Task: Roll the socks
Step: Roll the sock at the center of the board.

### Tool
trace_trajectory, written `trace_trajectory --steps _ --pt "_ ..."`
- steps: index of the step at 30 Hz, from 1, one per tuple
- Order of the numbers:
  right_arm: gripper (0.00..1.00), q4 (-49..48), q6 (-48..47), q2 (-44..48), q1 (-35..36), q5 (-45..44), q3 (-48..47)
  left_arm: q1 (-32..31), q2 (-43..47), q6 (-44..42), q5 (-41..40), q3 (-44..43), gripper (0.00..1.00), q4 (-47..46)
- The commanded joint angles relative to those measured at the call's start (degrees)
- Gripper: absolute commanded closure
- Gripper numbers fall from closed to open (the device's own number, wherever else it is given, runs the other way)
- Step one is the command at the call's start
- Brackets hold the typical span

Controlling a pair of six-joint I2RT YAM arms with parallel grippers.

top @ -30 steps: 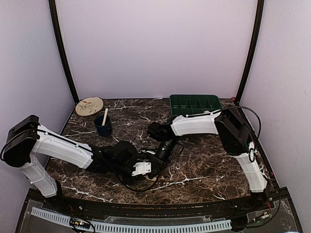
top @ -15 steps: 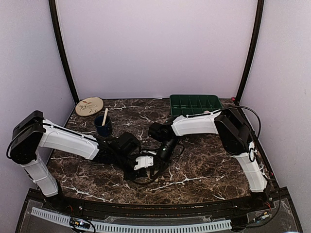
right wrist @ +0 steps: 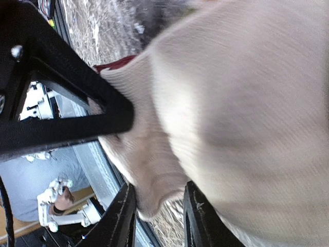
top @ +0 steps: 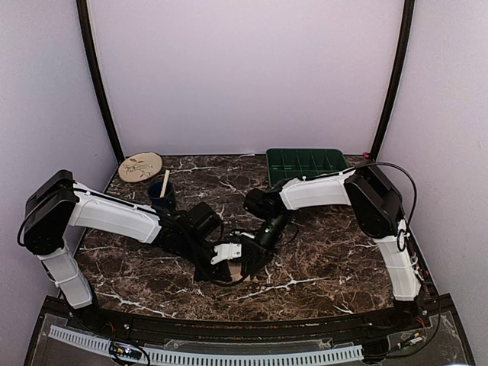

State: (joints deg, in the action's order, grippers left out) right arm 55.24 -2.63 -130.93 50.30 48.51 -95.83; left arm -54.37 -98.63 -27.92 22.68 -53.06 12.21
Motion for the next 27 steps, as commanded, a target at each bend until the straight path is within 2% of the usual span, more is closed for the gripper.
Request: trace_trajectory --steps 1,7,11,13,20,27 --pt "0.7 -5.6 2.8 4.4 -3.0 1.1 4.7 0.4 -0.7 -0.9 3.1 -2.1 1.0 4.9" --pt "0.68 -11.9 6.1 8.5 -5.8 1.0 10.8 1.0 -1.7 -1.0 4.0 -3.8 1.0 6.7" --pt "0.67 -17.0 8.5 11.8 -6.4 -2.1 14.7 1.6 -3.4 -0.7 6.1 -5.5 1.0 8.3" --pt "0.64 -19.8 9.6 13.9 -6.4 -5.2 16.8 1.9 -4.8 -0.6 7.4 -6.9 1.0 9.7" --pt "0.64 -30.3 12.3 23.8 -5.1 -16.8 27.0 2.7 -10.2 -0.1 11.2 -12.8 1.0 16.9" --pt "0.66 -40.1 15.0 31.3 -0.9 -30.5 38.5 4.9 -11.3 1.1 15.2 -13.5 1.0 18.9"
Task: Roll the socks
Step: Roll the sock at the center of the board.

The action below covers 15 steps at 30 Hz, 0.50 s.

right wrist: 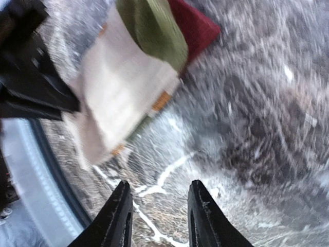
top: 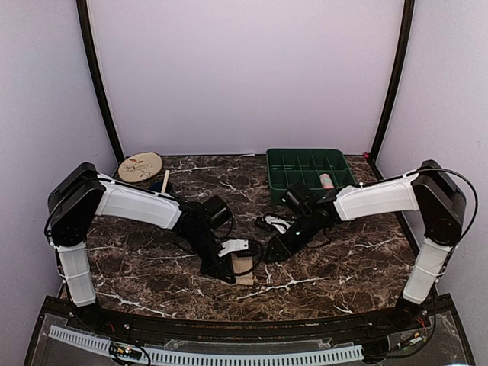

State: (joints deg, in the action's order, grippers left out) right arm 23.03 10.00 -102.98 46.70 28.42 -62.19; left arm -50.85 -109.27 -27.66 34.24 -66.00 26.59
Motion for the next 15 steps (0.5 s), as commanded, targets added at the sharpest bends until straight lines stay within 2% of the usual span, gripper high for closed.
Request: trace_trajectory --steps 1,4,9,15 --pt "0.67 -9.3 2.4 4.2 3.7 -12.8 5.9 1.8 -0.7 1.0 4.4 -0.5 1.0 4.7" --pt "0.67 -12.5 2.5 7.1 7.0 -17.9 8.7 2.9 -1.4 1.4 6.4 -1.0 1.0 5.8" --pt "0.67 -16.5 2.5 10.6 12.6 -17.9 11.8 4.2 -3.4 1.6 9.2 -3.0 1.0 7.7" --pt "0.67 -17.6 2.5 11.2 20.6 -17.9 11.2 4.9 -5.3 1.6 11.8 -4.6 1.0 8.7"
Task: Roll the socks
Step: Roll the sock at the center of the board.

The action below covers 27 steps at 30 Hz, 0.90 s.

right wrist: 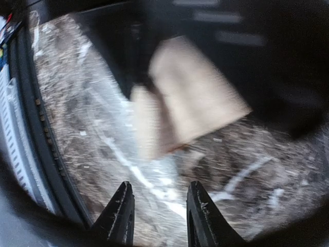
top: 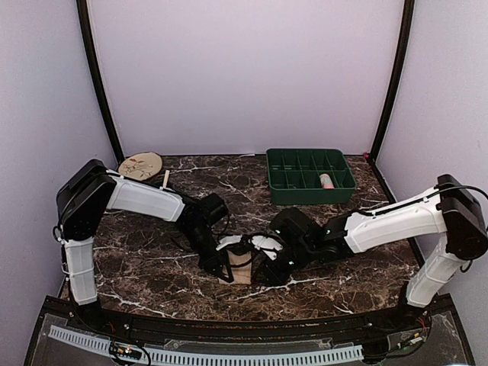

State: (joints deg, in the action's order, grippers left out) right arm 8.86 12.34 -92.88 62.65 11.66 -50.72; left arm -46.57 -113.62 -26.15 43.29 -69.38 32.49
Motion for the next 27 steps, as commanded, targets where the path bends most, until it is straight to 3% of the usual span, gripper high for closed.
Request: trace_trajectory --steps 1,10,27 --pt "0.67 -3.6 0.1 1.0 5.8 -1.1 -0.5 0.7 -1.1 0.2 3.1 -1.2 1.0 2.9" --pt "0.67 -6.1 0.1 -2.6 11.1 -1.1 -2.5 1.6 -1.5 0.1 4.6 -1.0 1.0 3.3" --pt "0.67 -14.3 0.1 -10.0 12.3 -1.1 -5.0 2.0 -2.6 -0.2 6.6 -1.5 1.0 4.8"
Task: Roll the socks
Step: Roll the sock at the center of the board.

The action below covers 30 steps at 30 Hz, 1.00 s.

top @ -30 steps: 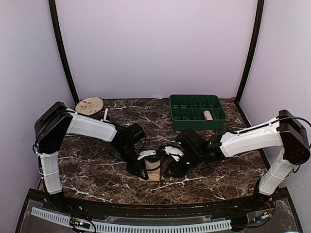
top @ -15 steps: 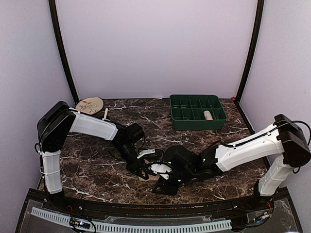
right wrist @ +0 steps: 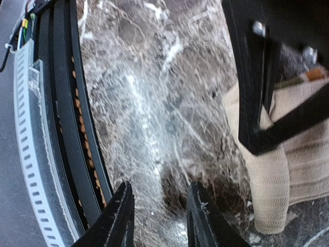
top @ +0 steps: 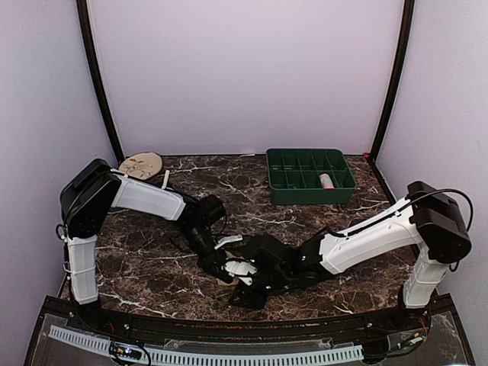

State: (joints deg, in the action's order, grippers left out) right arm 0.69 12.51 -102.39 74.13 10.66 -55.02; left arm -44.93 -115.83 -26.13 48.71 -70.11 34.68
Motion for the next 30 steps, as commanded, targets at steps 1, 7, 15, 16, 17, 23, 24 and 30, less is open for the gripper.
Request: trace_trajectory --steps 1,7,15,16,17,23,24,30 --pt "0.67 -7.1 0.0 -0.5 1.0 -0.1 -0.3 0.4 -0.4 -0.3 1.3 -0.8 1.0 2.8" --pt "0.67 -12.1 0.0 -0.8 1.0 -0.1 1.8 0.6 -0.6 -0.4 1.5 -1.0 1.0 3.0" --pt "0.67 -16.5 0.0 -2.1 0.5 -0.1 4.8 0.7 -0.7 -0.5 1.7 -1.1 1.0 3.4" --pt "0.67 -16.2 0.0 -1.9 0.3 -0.1 4.9 0.7 -0.7 -0.5 1.7 -1.1 1.0 3.5" --pt "0.67 -15.6 0.0 -1.6 0.0 -0.1 4.9 0.7 -0.6 -0.5 1.6 -1.1 1.0 3.6" --pt "0.67 -11.5 0.0 1.1 -2.5 -0.1 4.9 0.7 -0.6 -0.5 1.3 -1.2 1.0 3.9" --pt "0.67 -10.4 0.0 1.3 -2.8 -0.1 4.7 0.7 -0.6 -0.5 1.3 -1.2 1.0 3.9" --pt "0.67 -7.8 0.0 1.9 -3.7 -0.1 5.2 0.7 -0.7 -0.4 1.0 -1.5 1.0 4.1"
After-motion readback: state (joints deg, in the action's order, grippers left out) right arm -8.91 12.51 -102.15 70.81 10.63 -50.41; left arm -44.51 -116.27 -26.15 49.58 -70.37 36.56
